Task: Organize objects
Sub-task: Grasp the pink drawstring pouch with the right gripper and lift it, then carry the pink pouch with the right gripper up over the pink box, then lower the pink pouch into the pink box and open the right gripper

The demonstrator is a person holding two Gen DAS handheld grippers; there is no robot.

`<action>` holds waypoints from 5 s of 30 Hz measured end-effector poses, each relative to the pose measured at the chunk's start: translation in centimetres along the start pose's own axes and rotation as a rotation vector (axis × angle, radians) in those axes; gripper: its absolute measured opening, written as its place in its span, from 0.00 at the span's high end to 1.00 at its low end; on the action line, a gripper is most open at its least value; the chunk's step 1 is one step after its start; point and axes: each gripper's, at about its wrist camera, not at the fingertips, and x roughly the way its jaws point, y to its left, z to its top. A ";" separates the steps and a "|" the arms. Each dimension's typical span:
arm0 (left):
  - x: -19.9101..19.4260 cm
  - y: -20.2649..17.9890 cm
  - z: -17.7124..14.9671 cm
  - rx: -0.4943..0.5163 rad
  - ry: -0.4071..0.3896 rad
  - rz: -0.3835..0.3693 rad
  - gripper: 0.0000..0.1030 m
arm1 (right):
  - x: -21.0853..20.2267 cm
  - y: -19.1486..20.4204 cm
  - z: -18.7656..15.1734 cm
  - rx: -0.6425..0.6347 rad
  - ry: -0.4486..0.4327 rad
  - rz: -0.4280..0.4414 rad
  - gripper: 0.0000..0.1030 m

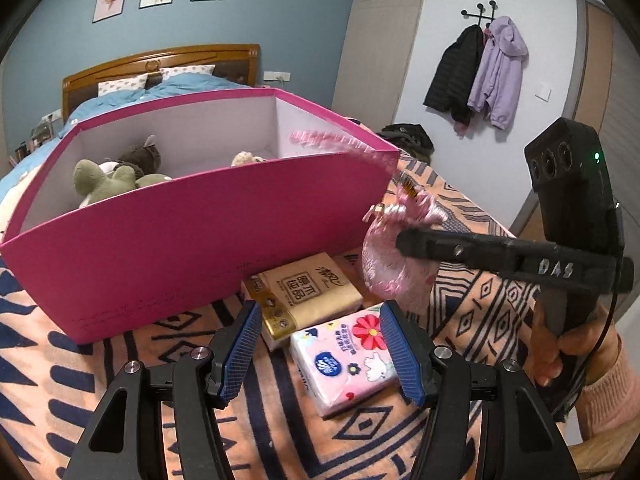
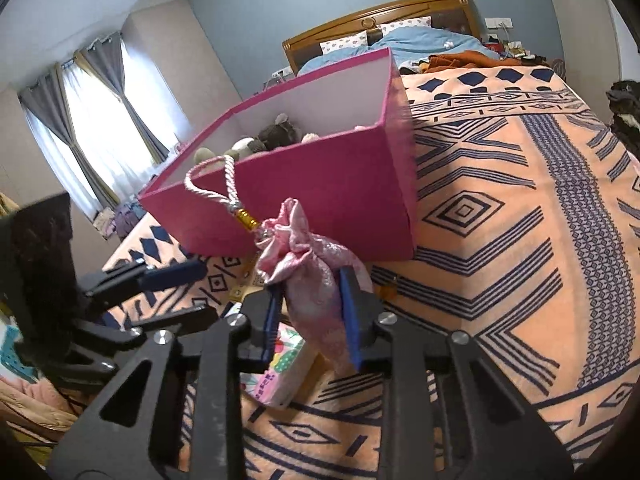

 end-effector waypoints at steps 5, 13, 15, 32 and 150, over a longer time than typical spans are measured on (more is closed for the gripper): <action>-0.2 -1.0 0.1 0.028 0.012 -0.067 0.39 | -2.1 -0.1 0.4 0.036 -0.019 0.064 0.73; -0.6 -1.7 0.0 0.070 0.027 -0.159 0.34 | -1.8 1.6 1.2 0.059 0.060 0.301 0.72; -0.8 -1.5 -0.2 0.070 0.030 -0.166 0.34 | -0.7 1.5 1.3 0.082 0.094 0.341 0.72; 0.7 -0.5 -0.5 -0.002 0.075 -0.213 0.45 | 2.6 1.0 0.6 0.102 0.151 0.237 0.48; -3.5 0.8 8.2 0.054 -0.134 -0.009 0.61 | -1.4 6.1 7.3 -0.138 -0.122 0.174 0.62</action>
